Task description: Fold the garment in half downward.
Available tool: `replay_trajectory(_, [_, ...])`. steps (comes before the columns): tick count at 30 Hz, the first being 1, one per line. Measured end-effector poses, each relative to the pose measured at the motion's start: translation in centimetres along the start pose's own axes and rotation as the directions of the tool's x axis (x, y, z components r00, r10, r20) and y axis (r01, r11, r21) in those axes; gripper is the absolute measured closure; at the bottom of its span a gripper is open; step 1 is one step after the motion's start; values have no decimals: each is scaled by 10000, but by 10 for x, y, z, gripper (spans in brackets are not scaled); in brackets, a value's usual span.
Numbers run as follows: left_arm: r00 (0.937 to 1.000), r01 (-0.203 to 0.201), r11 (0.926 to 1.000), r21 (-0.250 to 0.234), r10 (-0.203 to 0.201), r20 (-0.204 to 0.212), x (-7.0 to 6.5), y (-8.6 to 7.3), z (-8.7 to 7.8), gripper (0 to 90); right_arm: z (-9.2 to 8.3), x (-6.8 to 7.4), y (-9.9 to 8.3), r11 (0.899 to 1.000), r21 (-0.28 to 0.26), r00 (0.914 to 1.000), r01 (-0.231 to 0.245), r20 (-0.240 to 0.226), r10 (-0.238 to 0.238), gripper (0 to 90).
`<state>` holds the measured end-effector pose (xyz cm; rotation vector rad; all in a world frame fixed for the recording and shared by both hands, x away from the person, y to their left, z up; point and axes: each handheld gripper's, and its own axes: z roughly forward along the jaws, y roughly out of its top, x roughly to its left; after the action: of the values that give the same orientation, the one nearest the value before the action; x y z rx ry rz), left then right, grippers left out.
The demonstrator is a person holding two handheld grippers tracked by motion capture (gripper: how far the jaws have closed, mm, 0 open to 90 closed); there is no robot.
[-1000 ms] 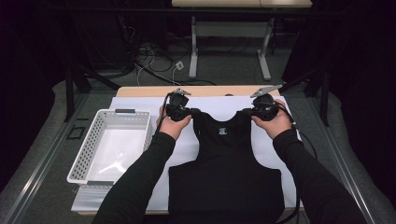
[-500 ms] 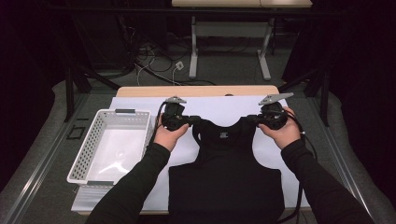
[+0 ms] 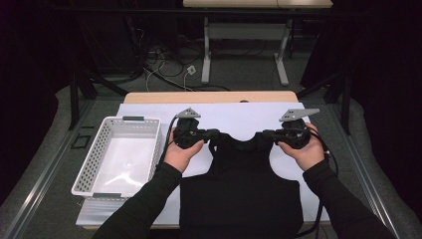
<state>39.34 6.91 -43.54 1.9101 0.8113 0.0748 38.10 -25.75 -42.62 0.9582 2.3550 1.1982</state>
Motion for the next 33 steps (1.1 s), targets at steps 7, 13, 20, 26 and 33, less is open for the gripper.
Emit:
replay_trajectory(7, [9999,-72,9999,-140,73,117,-10,-13,-7,867,-14,15,-10,9990,-415,9997,141,-173,-148,864])
replay_trajectory(13, [9988,35,9996,-281,-21,499,-18,-33,-14,866,-23,30,-24,9980,-575,9989,278,-353,-298,864])
replay_trajectory(20, [9976,55,9981,-621,-12,692,-27,-52,-29,867,-35,44,-41,9954,-904,9988,310,-361,-343,864])
replay_trajectory(26, [9965,87,9977,-679,-30,830,-30,-70,-36,866,-42,50,-58,9933,-1154,9991,57,-417,-106,863])
replay_trajectory(33, [9943,300,9978,-585,-238,1043,-35,-94,-37,866,-44,58,-75,9927,-1202,9992,-132,-396,85,862])
